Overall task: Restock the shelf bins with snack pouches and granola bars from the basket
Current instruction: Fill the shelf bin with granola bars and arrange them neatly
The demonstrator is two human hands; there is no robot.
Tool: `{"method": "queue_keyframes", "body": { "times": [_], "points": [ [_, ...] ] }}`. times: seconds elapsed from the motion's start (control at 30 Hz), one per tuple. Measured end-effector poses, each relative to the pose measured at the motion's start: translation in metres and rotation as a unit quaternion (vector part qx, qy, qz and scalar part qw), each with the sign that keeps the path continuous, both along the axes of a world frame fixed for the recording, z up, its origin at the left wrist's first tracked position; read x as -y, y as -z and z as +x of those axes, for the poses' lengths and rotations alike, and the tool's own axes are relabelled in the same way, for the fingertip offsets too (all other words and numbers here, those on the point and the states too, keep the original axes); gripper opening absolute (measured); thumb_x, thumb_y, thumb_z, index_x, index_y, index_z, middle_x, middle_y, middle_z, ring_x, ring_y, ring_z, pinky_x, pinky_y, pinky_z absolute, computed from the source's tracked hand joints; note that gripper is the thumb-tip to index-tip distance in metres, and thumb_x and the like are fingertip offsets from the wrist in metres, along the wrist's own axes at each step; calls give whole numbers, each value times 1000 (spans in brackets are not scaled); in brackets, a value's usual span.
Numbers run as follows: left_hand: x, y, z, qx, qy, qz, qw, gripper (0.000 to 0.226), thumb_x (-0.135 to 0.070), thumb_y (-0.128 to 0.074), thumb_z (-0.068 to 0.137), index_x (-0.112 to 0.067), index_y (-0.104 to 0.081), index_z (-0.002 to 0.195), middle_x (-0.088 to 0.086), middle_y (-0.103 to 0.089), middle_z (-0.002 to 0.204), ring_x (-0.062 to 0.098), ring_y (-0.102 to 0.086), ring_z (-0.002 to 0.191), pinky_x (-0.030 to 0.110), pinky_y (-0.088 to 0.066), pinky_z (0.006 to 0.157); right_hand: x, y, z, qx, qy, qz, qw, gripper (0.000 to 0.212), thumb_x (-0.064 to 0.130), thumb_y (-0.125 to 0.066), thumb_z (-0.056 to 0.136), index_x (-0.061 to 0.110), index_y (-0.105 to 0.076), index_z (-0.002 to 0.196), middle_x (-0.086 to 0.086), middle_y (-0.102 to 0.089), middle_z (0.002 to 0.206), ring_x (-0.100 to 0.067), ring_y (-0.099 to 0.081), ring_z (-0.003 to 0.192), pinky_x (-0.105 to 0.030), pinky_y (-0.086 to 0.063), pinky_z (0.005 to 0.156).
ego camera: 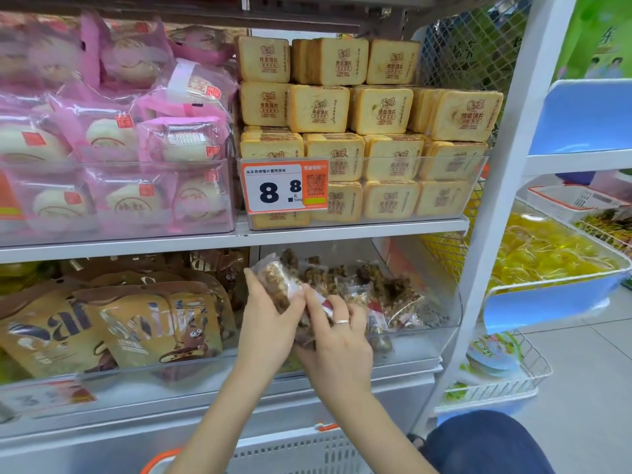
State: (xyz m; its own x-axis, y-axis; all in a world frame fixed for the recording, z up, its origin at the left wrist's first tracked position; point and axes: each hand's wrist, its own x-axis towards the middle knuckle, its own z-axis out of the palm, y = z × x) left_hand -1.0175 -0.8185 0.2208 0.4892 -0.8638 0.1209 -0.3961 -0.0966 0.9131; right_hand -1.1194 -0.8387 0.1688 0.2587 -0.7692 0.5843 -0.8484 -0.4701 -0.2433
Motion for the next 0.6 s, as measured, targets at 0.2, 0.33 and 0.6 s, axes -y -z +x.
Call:
{"method": "queue_keyframes", "body": {
  "times": [0.2, 0.33, 0.6],
  "points": [
    [38, -3, 6, 128, 22, 97, 987, 57, -37, -53, 89, -3, -34, 131, 15, -57, 115, 30, -58, 95, 37, -47, 70, 8, -2, -28, 130, -16, 174, 976, 93, 64, -65, 69, 47, -14, 145, 14, -38, 139, -17, -31, 128, -35, -48, 85],
    [56, -9, 20, 198, 44, 176, 963, 46, -42, -42, 93, -11, -42, 127, 19, -55, 116, 37, -49, 109, 45, -46, 89, 17, 0, -37, 268, -18, 251, 930, 88, 47, -76, 67, 37, -30, 141, 4, -37, 140, -16, -34, 130, -33, -39, 100],
    [53, 7, 23, 315, 157, -6, 936, 43, -44, -30, 100, -28, -50, 135, 5, -48, 140, 25, -35, 134, 41, -34, 106, 9, -11, -30, 465, -15, 277, 841, 75, 17, -72, 72, 30, -41, 140, 8, -49, 137, -15, -49, 124, -42, -45, 101]
  ]
}}
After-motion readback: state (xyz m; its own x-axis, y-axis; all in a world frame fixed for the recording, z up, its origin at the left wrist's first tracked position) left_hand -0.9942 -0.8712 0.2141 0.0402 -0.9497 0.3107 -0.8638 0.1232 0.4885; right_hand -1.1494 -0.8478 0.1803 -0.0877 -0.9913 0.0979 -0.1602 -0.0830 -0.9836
